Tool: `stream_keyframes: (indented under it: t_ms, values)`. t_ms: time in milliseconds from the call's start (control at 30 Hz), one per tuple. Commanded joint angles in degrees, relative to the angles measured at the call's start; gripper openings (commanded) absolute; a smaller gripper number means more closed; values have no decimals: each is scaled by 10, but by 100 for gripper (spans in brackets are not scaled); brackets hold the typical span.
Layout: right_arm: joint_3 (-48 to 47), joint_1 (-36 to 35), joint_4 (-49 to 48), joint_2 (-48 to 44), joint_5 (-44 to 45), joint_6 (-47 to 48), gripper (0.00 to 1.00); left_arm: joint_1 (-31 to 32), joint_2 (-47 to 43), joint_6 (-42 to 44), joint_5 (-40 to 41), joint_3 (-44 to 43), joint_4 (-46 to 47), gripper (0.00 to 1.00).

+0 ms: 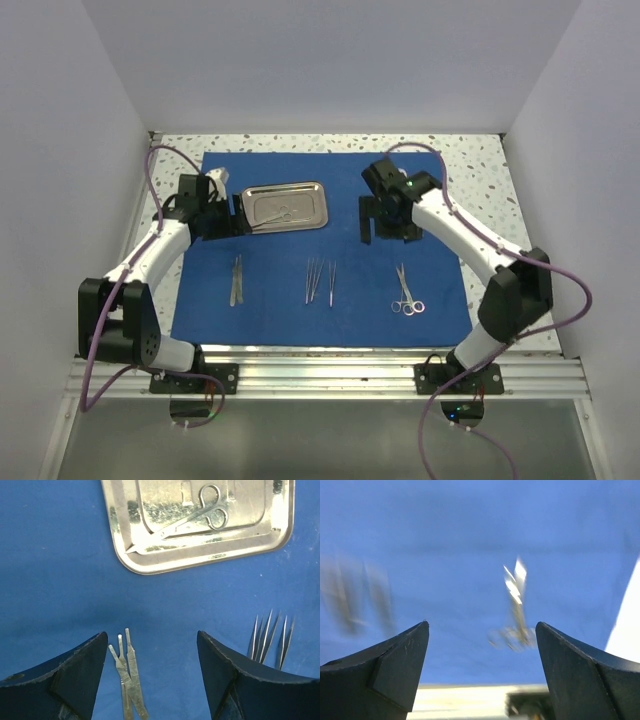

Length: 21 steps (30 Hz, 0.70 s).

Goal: Open and lay out the surgical kit
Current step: Place the medical item in the surgical kit, then adjust the medical item in the container.

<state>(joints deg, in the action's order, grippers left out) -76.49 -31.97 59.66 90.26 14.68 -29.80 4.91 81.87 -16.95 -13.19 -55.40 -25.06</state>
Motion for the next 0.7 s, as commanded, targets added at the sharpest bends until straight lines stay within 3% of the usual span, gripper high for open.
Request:
stream_keyframes:
  t_ms: [0, 133, 233, 267, 333, 400, 467, 533, 667]
  values:
    - [-154, -8, -19, 104, -26, 43, 91, 1, 1, -1, 32, -25, 3, 76]
    - [-340, -25, -46, 253, -77, 63, 89, 1, 20, -1, 59, -35, 2, 74]
    - [-550, -35, -18, 366, -106, 78, 85, 1, 50, -2, 78, -58, -7, 68]
    - [-662, -36, -11, 446, -123, 80, 82, 2, 71, -1, 84, -66, -20, 66]
    - [-753, -37, -9, 511, -143, 68, 80, 5, 91, 2, 102, -88, -25, 64]
    - [-765, -36, -48, 537, -180, 42, 76, 13, 116, 8, 122, -101, -30, 61]
    - [-674, -37, -141, 511, -203, 10, 73, 22, 141, 11, 131, -124, -44, 59]
    - [-648, -41, -176, 511, -226, 1, 72, 34, 157, 14, 173, -149, -53, 58]
    - [-733, -52, -135, 565, -253, 13, 71, 39, 183, 10, 198, -171, -66, 55]
